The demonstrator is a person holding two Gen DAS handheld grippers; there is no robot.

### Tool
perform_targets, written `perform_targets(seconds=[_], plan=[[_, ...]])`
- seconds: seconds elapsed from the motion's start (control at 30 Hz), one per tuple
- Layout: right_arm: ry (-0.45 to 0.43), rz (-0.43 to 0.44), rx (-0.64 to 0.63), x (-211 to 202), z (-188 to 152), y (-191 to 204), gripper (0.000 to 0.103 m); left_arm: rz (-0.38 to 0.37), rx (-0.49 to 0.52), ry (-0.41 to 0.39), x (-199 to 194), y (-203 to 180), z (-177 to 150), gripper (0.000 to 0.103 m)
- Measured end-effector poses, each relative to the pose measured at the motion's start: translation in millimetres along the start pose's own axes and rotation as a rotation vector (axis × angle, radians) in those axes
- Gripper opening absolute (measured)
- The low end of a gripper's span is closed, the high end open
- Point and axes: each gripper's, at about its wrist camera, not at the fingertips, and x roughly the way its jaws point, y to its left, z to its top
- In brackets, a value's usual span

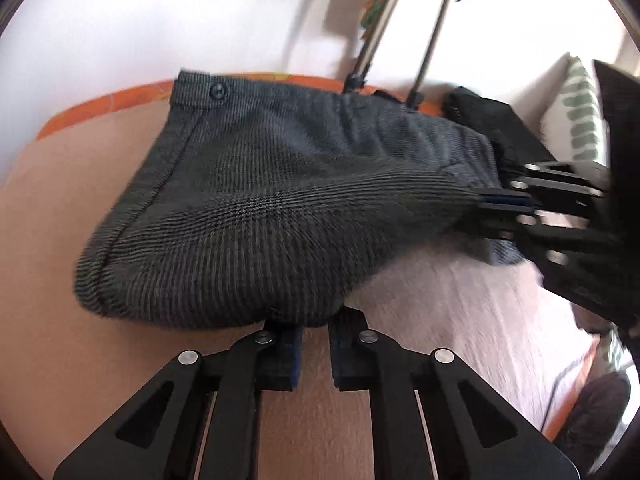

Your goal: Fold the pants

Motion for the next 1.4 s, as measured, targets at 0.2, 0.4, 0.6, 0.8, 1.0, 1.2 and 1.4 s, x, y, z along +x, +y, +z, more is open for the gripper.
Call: perform_targets(seconds=[0.2, 0.4, 0.6, 0.8, 1.0, 1.2, 1.4], plan=[[-0.004, -0.027, -0.046, -8, -21, 18, 0.029, -0.056, 0.033, 0.056, -30, -1, -12, 0.004], [-0.038, -0.06, -0.197, -13, -39, 59, 0.036, 0.005, 0.064, 0.028, -56, 11, -22, 0.005], [0.034, 0.14, -0.016, 10, -27, 72, 0.056, 0.119, -0.027, -0.038, -62, 58, -17, 0.02], [0.041, 0.204, 0.141, 43, -14, 74, 0.073, 0.13, -0.113, -0.05, -46, 97, -9, 0.039], [0.044, 0.261, 0.3, 71, -4, 66, 0.049, 0.074, -0.211, -0.041, -17, 120, -8, 0.039], [0.028, 0.361, 0.511, 69, -4, 50, 0.014, 0.148, -0.19, -0.087, -22, 123, 3, 0.039], [-0.032, 0.496, 0.742, 52, -4, 37, 0.013, 0.178, -0.12, -0.189, -51, 110, 17, 0.039]])
